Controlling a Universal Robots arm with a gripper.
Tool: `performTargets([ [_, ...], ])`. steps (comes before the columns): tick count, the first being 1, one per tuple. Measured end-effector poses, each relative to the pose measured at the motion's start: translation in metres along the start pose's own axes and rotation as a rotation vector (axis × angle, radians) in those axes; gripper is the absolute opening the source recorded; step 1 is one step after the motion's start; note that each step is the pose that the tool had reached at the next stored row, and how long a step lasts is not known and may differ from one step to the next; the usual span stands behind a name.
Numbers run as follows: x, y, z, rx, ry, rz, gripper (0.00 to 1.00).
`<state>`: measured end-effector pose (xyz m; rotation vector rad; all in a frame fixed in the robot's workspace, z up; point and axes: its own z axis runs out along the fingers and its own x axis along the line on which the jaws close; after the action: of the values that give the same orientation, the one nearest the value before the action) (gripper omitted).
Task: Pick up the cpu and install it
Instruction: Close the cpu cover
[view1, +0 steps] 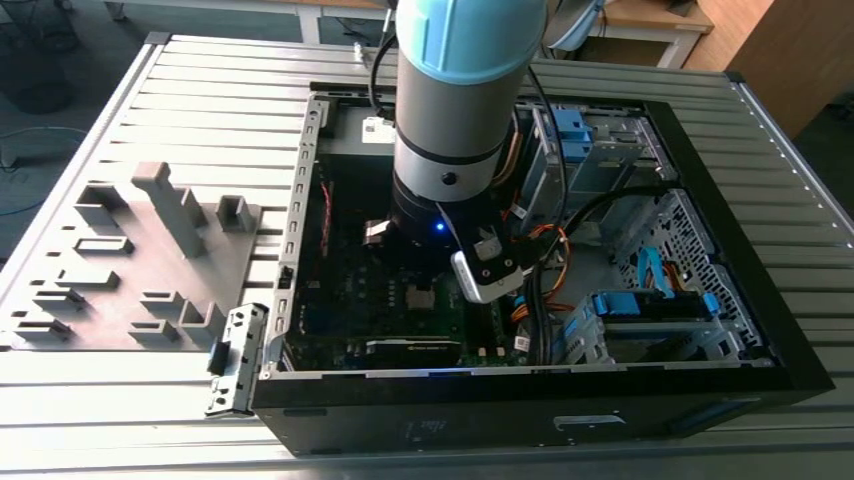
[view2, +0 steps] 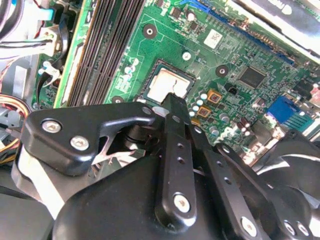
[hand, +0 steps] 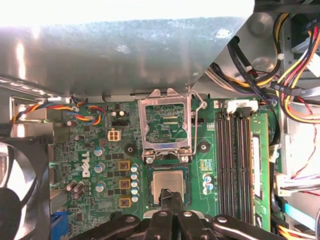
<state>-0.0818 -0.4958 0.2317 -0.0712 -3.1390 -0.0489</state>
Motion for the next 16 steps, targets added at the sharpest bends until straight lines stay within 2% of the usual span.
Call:
performTargets([
  [12,-0.0001,0.0000,-0.0006,0.0003,0.0001,0.000,0.11],
  [16,-0.0028,0.0016,-0.0004,0.0001,0.0001,0.000,0.11],
])
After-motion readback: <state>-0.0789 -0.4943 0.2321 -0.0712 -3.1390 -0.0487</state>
